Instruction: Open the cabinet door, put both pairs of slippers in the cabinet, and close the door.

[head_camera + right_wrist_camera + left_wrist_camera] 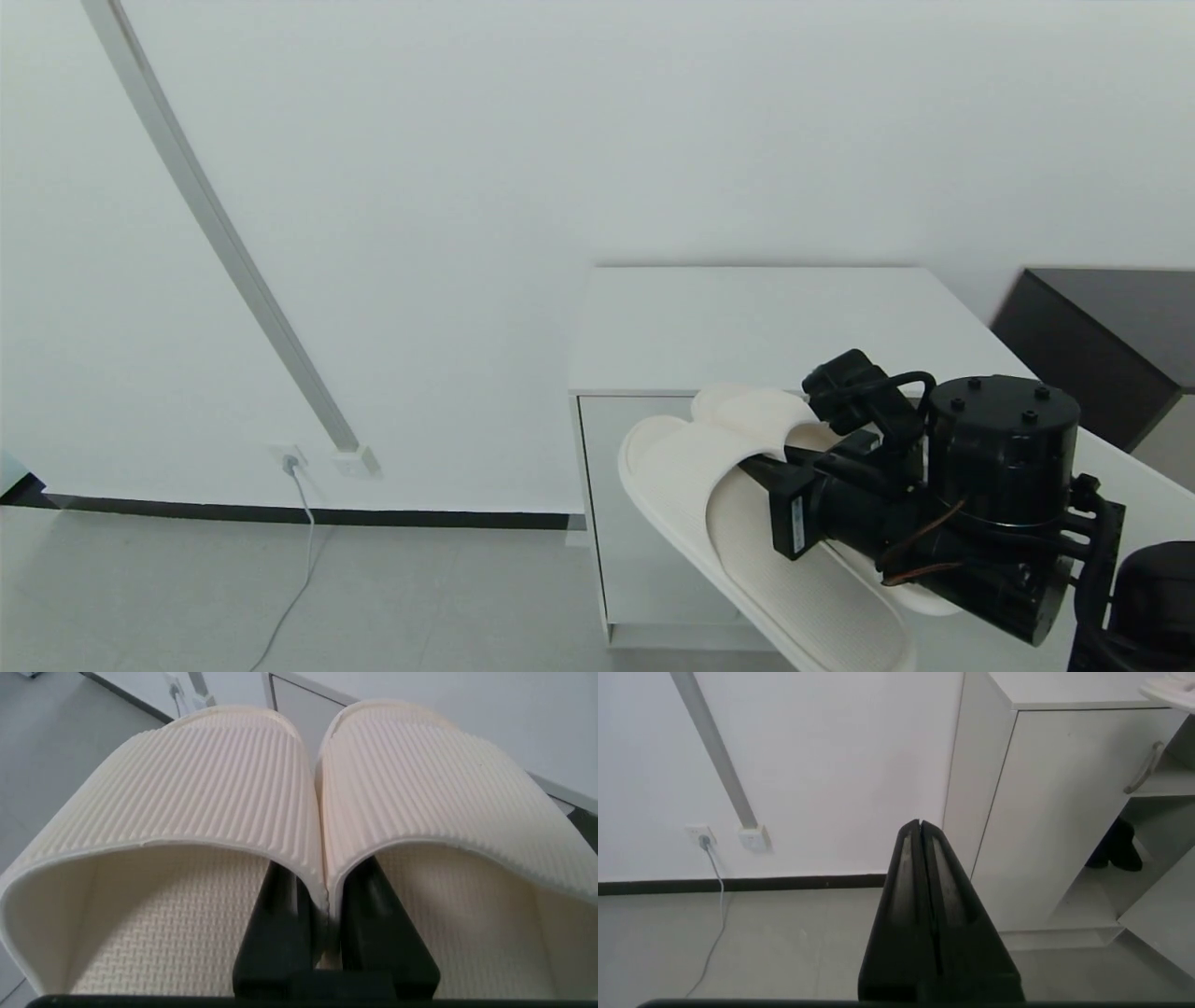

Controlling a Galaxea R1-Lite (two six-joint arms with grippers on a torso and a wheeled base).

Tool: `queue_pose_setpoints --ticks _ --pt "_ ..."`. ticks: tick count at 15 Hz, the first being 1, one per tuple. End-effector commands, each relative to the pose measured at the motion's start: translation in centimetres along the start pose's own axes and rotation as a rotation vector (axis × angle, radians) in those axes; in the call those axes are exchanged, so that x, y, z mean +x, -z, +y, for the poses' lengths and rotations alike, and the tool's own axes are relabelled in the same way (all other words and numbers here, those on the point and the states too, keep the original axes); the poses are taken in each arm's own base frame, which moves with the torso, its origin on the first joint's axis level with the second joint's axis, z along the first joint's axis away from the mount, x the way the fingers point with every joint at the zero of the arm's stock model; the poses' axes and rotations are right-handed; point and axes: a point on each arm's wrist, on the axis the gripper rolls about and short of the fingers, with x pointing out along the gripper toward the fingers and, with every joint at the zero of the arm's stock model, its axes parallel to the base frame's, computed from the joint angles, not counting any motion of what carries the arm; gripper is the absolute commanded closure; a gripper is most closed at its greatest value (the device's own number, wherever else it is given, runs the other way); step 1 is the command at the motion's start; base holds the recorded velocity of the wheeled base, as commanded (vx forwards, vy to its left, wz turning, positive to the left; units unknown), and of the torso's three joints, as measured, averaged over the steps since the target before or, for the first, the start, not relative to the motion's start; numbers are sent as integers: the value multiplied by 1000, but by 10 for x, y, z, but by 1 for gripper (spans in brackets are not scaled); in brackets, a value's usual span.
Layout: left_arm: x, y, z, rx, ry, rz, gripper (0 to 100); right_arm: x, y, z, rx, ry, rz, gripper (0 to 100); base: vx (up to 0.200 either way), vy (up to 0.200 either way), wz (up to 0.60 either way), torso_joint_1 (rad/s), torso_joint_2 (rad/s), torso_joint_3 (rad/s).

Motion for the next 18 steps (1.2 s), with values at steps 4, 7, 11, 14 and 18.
queue_pose_setpoints --ticks 4,7,11,14,18 --pt "0 0 0 0 0 -1 100 3 4 0 -4 4 13 100 0 0 0 0 0 0" --pt "0 0 0 0 0 1 100 3 3 0 -2 4 10 100 0 0 0 0 0 0" --pt "0 0 0 2 0 1 100 2 3 0 -3 5 9 100 0 -200 0 5 2 5" --pt "0 0 0 2 0 1 100 -4 -3 -1 -2 4 -11 100 0 -200 0 5 1 14" --pt "0 0 0 2 0 1 100 -6 -4 -1 -1 4 -18 100 0 -200 0 1 2 1"
